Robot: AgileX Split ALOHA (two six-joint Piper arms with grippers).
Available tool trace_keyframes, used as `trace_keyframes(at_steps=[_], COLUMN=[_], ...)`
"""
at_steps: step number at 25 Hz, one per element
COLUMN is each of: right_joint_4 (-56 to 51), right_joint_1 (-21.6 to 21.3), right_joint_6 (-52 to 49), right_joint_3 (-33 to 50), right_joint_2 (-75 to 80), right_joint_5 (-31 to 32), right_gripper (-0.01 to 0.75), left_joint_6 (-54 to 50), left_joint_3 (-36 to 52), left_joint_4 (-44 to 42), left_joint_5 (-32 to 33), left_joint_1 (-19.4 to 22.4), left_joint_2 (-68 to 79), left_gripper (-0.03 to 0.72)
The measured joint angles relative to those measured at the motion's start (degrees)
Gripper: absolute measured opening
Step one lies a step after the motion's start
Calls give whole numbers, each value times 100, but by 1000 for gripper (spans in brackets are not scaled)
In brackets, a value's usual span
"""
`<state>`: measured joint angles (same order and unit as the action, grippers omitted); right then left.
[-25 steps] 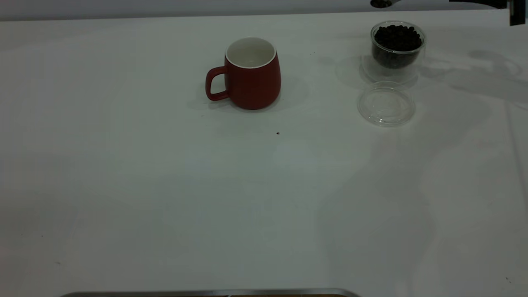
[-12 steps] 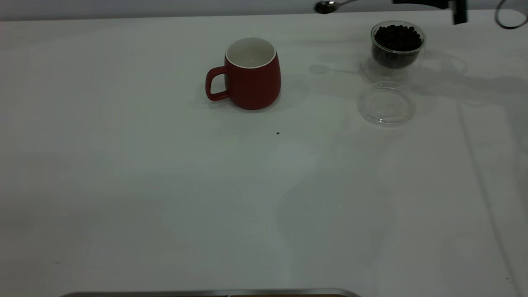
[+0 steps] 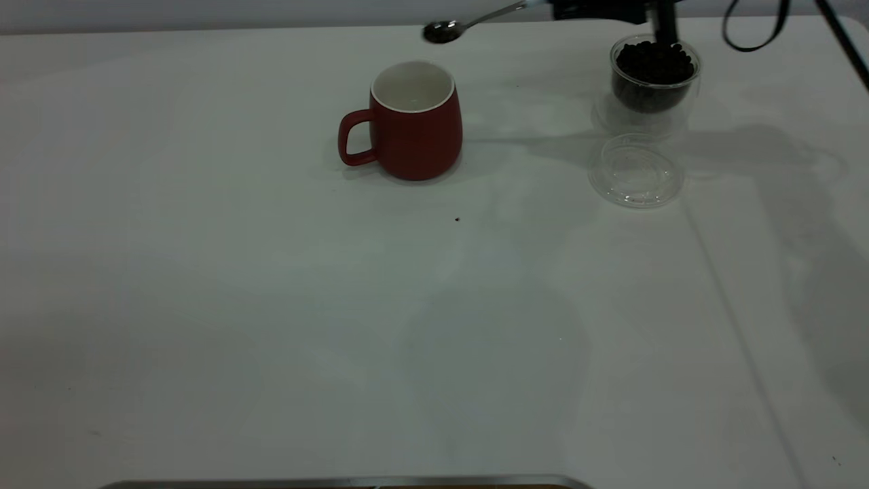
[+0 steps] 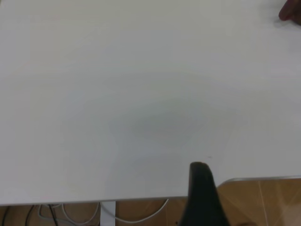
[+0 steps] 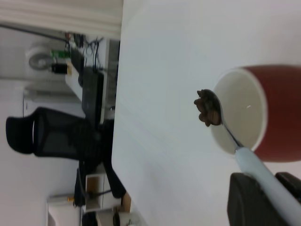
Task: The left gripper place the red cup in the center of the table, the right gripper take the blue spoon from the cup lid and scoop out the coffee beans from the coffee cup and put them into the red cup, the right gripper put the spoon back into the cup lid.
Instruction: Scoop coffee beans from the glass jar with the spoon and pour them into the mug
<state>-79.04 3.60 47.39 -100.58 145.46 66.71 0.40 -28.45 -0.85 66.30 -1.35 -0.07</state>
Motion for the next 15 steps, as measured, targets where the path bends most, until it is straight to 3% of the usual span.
trace_keyframes(at_steps=[8, 15], right_joint_4=[-123, -129], right_joint_1=[367, 449], right_joint_6=[45, 455], right_joint_3=[0, 0], right_joint_2=[145, 262], right_joint_5=[-51, -755], right_gripper=[104, 104], left_joint_6=[0, 0], left_joint_3=[0, 0], left_joint_4=[0, 0], left_joint_5=[0, 0], left_joint_1=[0, 0], left_joint_2=[0, 0], left_gripper=[587, 587])
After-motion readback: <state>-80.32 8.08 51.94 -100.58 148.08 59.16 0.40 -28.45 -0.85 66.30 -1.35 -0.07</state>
